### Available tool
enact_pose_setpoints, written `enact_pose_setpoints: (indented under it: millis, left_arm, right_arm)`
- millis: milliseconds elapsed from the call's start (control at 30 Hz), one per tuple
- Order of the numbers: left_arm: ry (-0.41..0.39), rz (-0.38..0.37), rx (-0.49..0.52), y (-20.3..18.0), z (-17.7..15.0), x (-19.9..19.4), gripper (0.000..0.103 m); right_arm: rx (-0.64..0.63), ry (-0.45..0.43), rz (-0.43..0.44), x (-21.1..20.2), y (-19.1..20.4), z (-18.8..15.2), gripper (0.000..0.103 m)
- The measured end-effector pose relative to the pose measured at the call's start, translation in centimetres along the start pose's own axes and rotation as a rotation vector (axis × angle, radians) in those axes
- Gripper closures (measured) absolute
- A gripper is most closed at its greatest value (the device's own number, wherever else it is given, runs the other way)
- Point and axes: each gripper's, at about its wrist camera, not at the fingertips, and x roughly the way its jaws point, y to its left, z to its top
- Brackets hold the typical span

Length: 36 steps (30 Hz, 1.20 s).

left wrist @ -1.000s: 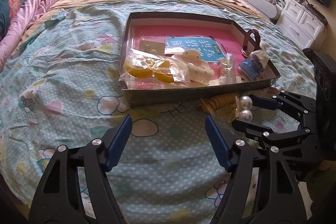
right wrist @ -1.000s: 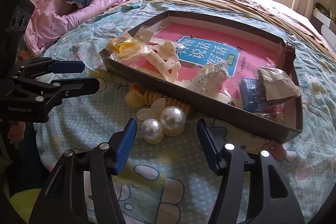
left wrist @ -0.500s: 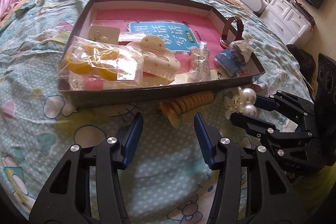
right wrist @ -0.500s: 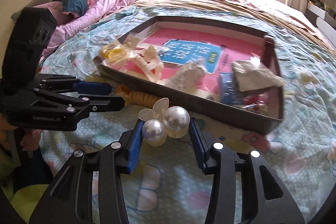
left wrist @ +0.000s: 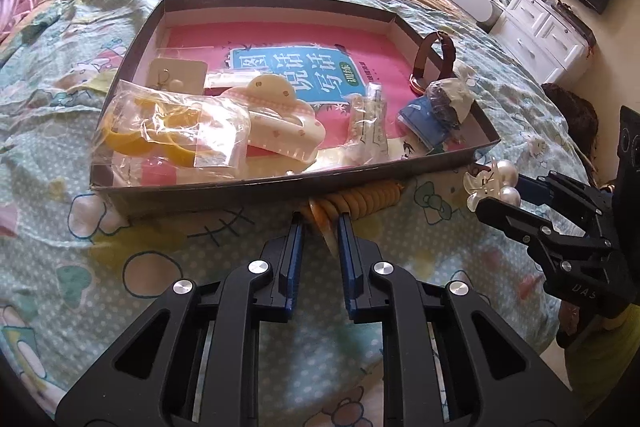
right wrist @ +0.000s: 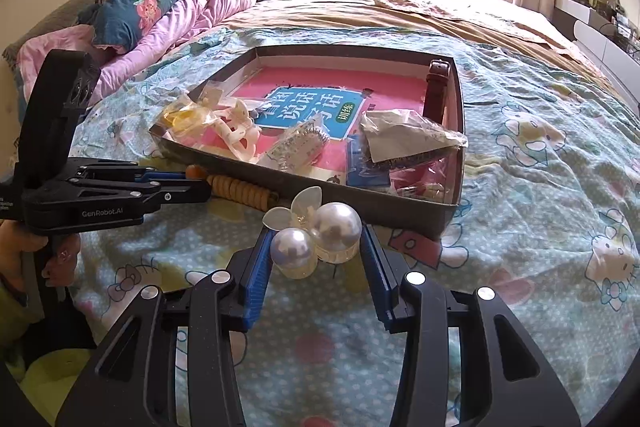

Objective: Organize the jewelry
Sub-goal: 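Carry hair tie into tray and open left tool while right tool releases pearl earrings there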

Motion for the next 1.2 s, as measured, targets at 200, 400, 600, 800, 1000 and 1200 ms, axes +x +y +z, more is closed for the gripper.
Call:
enact_pose_setpoints:
  millis: [200,400,600,800,1000,1200]
  left_arm:
    - [-0.058,0.012,0.039,-0.8,-0.3,-2.4,0.097]
    - [-0.100,0.014,0.037,-0.7,-0.2,-4.3,0.097]
    - [-0.141,0.016,0.031,-0.5,0.2,-6.4,0.097]
    - [-0.178,0.026,0.030,-0.2,1.1,-7.7,0.097]
    - [-0.214,0.053,0.032,0.0,2.4,-8.5,0.097]
    - [-0.243,0.072,0.012,0.5,4.1,-8.5,0.097]
  right_arm:
    - [-0.020,-0.019,0.003,-0.9,0.8,0.6,0.061]
    - [-0.028,-0.039,0.000,-1.8,1.2,1.1,0.061]
    - [-0.035,-0.068,-0.001,-2.8,1.6,1.6,0.061]
    - [-0.045,-0.090,0.003,-3.3,2.0,2.4,0.061]
    - [-0.055,-0.116,-0.003,-3.5,2.1,3.6,0.061]
    - [-0.067,-0.134,-0.015,-3.0,2.0,5.0,0.061]
